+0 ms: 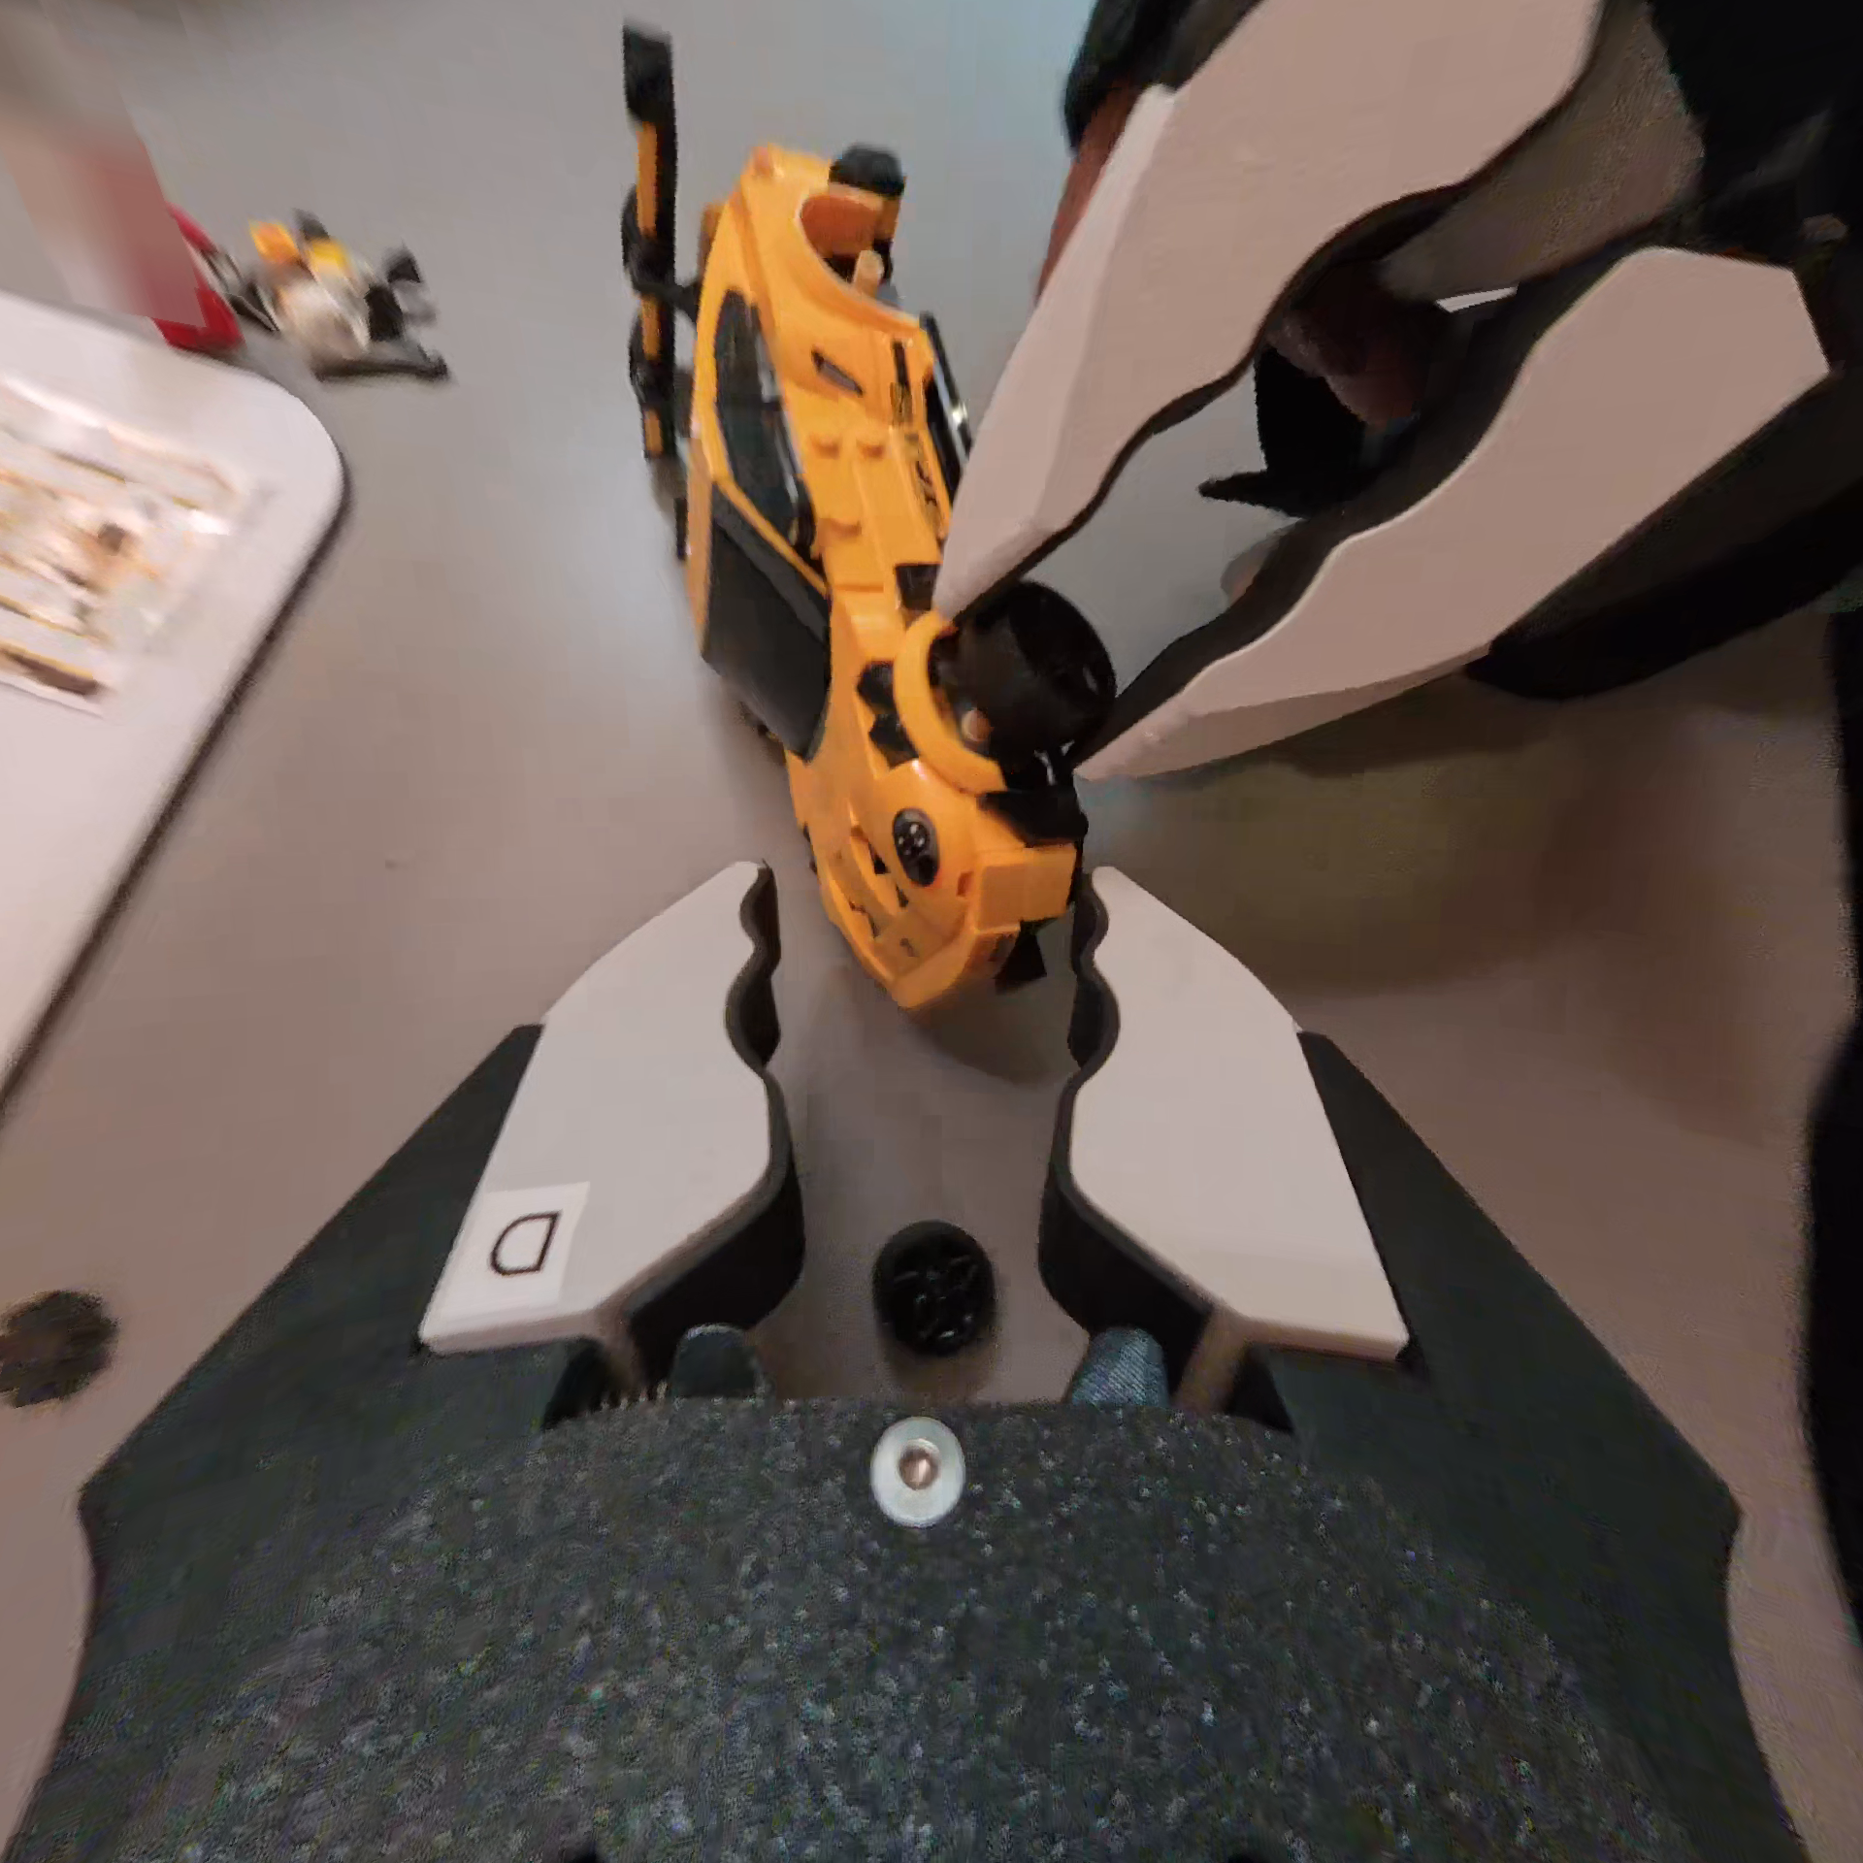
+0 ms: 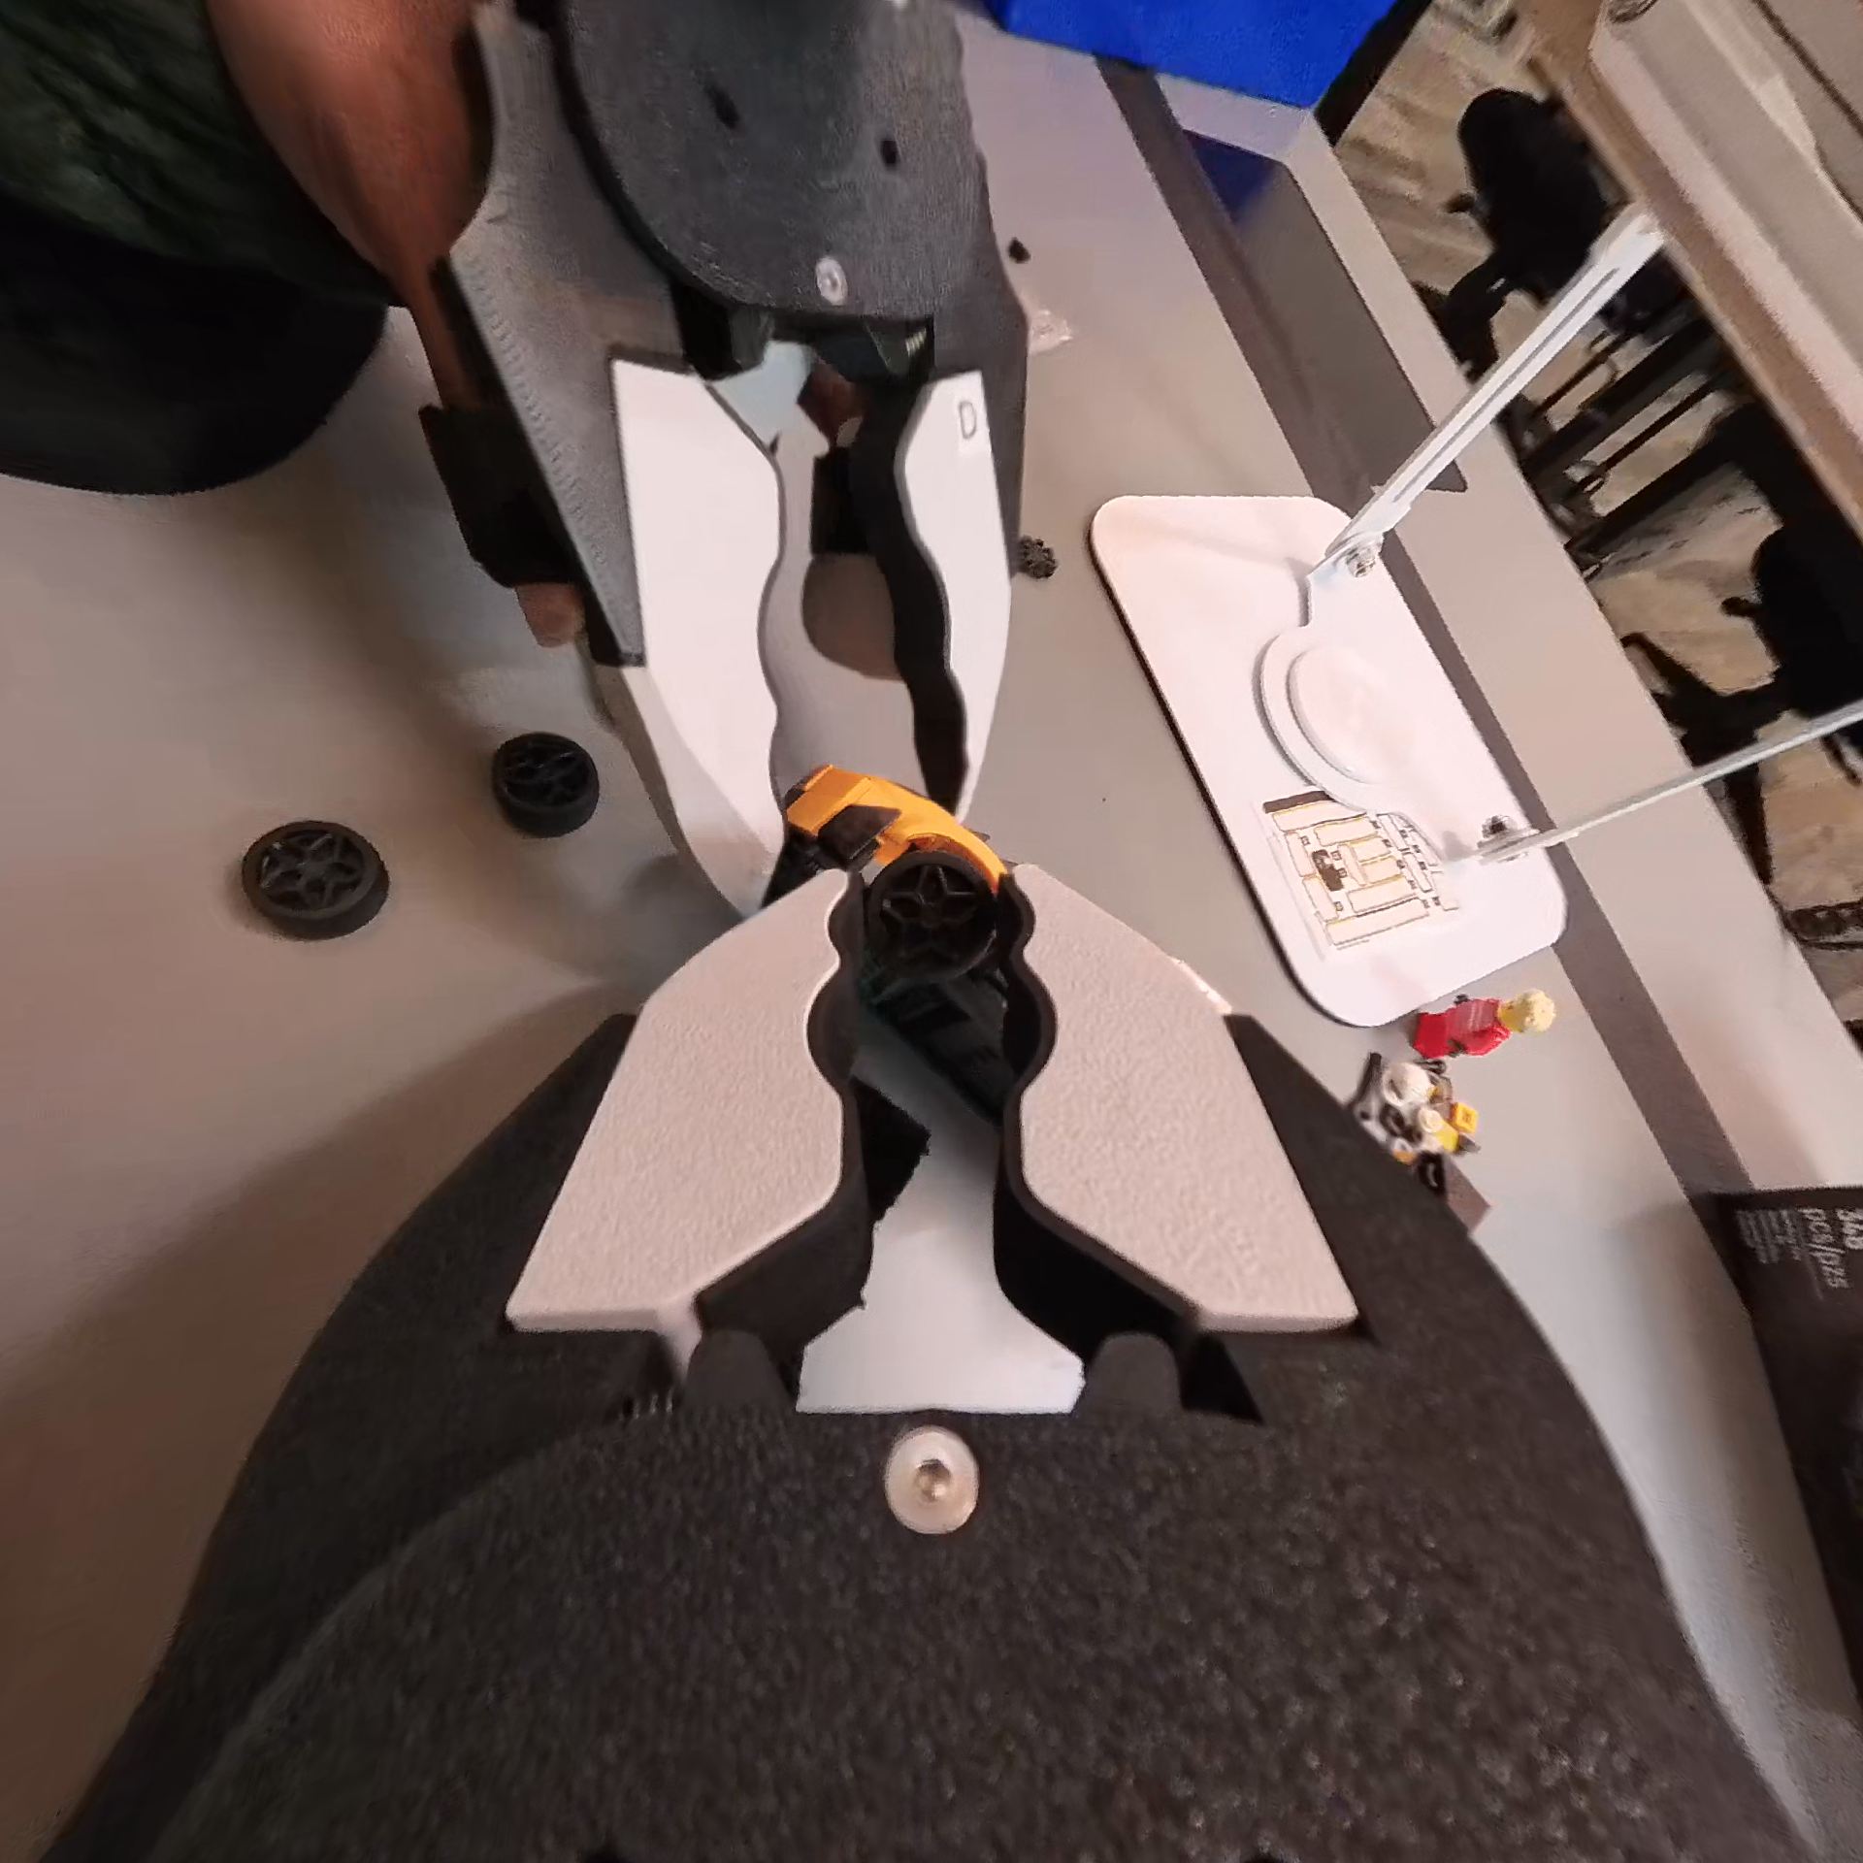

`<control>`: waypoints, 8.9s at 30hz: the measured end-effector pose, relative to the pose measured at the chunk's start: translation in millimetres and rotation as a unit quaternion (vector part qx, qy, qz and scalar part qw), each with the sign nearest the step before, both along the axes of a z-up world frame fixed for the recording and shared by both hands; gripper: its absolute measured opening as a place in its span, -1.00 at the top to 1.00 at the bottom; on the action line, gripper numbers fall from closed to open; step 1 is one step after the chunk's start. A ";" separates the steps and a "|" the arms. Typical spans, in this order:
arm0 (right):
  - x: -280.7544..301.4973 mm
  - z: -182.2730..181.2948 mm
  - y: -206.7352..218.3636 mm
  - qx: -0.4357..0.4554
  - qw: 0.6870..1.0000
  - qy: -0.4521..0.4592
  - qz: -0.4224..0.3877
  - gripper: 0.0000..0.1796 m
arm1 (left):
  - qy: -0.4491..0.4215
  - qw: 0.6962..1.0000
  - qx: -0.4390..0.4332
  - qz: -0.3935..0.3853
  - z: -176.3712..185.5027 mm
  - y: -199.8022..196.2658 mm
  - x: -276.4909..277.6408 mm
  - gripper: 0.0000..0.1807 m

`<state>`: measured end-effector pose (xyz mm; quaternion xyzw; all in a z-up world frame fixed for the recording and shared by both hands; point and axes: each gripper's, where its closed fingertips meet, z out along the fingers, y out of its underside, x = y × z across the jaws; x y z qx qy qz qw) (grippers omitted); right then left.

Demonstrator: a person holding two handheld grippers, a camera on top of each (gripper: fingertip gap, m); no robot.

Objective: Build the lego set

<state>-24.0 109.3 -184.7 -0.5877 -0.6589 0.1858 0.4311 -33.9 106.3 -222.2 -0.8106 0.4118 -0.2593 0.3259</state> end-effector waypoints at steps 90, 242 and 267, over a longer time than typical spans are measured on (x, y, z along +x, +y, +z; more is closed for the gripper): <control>8.6 106.8 -93.7 0.111 0.977 0.145 0.112 0.69 | -0.542 0.769 -0.281 -0.188 153.0 -101.5 36.6 0.71; -1.5 -1.7 8.0 0.014 0.912 -0.341 0.226 0.89 | -0.024 0.989 0.110 0.100 9.1 18.2 5.8 0.62; -3.9 -1.1 7.3 -0.009 0.930 -0.301 0.210 0.87 | -0.019 0.991 0.111 0.075 3.1 10.7 -1.3 0.63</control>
